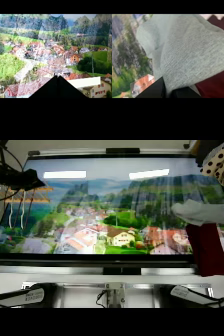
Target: Fold the shirts.
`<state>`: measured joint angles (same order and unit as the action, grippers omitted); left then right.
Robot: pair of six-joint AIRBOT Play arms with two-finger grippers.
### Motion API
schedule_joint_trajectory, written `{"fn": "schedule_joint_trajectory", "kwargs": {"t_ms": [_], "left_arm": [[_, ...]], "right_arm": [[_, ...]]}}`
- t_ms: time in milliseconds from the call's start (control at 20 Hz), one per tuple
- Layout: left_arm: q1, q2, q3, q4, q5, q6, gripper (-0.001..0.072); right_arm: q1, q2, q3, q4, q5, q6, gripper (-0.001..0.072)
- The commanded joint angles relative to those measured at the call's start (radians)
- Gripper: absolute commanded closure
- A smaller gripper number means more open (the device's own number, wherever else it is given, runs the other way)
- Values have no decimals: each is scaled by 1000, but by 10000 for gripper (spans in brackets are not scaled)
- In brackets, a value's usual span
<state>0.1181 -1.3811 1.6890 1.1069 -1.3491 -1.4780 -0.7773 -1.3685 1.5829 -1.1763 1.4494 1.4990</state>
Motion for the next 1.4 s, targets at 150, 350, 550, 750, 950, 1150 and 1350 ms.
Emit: {"fn": "schedule_joint_trajectory", "kwargs": {"t_ms": [150, 350, 550, 750, 950, 1150, 1350], "left_arm": [[-25, -1, 0, 1, 1, 2, 674], [-50, -1, 0, 1, 3, 4, 674], [-53, -1, 0, 1, 6, 12, 674], [-53, -1, 0, 1, 6, 19, 674], [-53, -1, 0, 1, 6, 19, 674], [-53, -1, 0, 1, 6, 18, 675], [-54, -1, 1, 2, 6, 19, 676]], "right_arm": [[-161, 41, 1, -14, 10, 81, 644], [-231, 82, 1, -85, 122, 83, 643], [-243, 82, -29, -254, 294, 39, 643], [-241, 82, -161, -277, 298, 31, 644], [-241, 82, -305, -386, 240, 27, 616], [-241, 82, -403, -459, 186, 28, 256], [-241, 84, -334, -486, 133, 19, 256]]}}
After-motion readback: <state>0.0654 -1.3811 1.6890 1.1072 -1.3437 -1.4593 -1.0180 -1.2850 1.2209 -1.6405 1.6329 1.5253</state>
